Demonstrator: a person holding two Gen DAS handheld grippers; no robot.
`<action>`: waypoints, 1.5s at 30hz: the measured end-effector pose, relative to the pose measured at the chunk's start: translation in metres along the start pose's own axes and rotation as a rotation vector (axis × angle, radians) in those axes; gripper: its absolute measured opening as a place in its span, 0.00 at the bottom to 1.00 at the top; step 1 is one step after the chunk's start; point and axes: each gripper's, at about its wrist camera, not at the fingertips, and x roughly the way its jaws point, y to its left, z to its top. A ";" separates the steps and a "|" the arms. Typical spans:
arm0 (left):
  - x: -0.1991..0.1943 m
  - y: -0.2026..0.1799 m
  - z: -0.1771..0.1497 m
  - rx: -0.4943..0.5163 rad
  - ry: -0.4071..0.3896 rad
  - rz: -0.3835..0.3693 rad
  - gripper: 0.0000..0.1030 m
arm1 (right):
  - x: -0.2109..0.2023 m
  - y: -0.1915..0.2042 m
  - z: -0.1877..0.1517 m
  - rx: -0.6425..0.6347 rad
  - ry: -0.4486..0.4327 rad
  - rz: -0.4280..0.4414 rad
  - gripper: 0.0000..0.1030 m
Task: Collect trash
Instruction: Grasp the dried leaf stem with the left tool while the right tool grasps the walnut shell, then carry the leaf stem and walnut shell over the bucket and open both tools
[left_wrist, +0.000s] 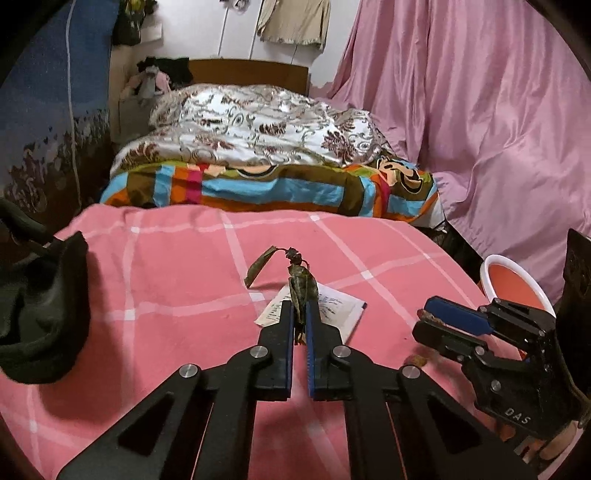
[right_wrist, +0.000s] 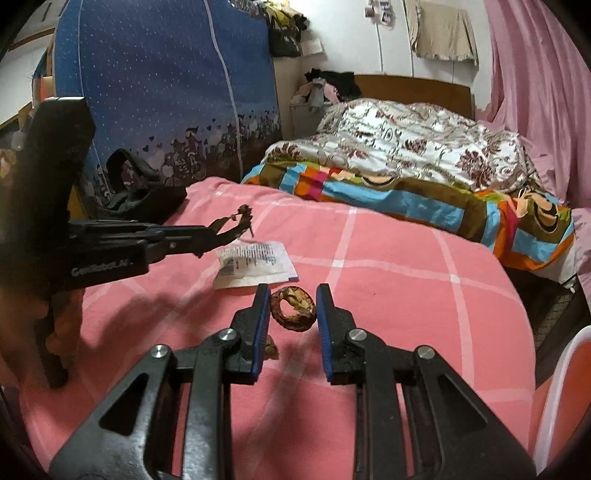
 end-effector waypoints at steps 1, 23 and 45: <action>-0.004 -0.002 -0.001 0.005 -0.011 0.003 0.04 | -0.002 0.000 0.000 -0.002 -0.009 -0.002 0.26; -0.073 -0.056 -0.018 0.141 -0.231 0.073 0.03 | -0.084 -0.015 -0.002 0.055 -0.310 -0.046 0.26; -0.060 -0.221 -0.004 0.302 -0.349 -0.319 0.03 | -0.233 -0.114 -0.062 0.185 -0.551 -0.486 0.26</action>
